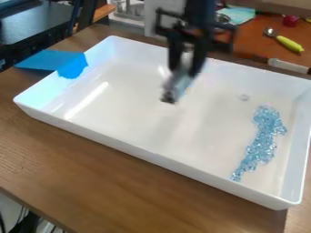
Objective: Sweep into pile
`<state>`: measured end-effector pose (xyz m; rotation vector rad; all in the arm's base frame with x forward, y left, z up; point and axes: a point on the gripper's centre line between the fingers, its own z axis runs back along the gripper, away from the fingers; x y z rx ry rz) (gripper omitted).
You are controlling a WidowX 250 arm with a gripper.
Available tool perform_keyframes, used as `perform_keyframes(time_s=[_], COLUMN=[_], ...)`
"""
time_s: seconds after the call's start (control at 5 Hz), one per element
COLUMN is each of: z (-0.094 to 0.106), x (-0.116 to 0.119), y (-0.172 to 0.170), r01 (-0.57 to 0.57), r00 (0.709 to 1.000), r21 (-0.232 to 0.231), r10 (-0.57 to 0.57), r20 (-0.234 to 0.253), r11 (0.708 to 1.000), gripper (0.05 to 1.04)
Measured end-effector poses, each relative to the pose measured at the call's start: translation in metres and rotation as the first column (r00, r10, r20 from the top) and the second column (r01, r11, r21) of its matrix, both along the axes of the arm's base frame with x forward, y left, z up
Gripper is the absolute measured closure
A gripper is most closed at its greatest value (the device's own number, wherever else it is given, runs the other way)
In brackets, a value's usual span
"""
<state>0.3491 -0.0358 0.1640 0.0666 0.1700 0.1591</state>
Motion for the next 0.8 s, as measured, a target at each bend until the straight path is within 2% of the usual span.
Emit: perform_keyframes(time_s=[0.2, 0.4, 0.6, 0.8], z=[0.001, -0.007, -0.029, -0.036], x=[0.005, -0.002, -0.01, -0.018], y=[0.048, 0.085, 0.115, 0.137], r01=[-0.014, -0.009, -0.007, 0.028], r00=[1.0, 0.999, 0.999, 0.995], r21=[-0.002, 0.033, 0.071, 0.12], r10=[0.014, 0.008, 0.004, -0.039], r20=[0.021, 0.047, 0.045, 0.092], r11=[1.0, 0.999, 0.997, 0.992], gripper=[0.745, 0.745, 0.745, 0.745])
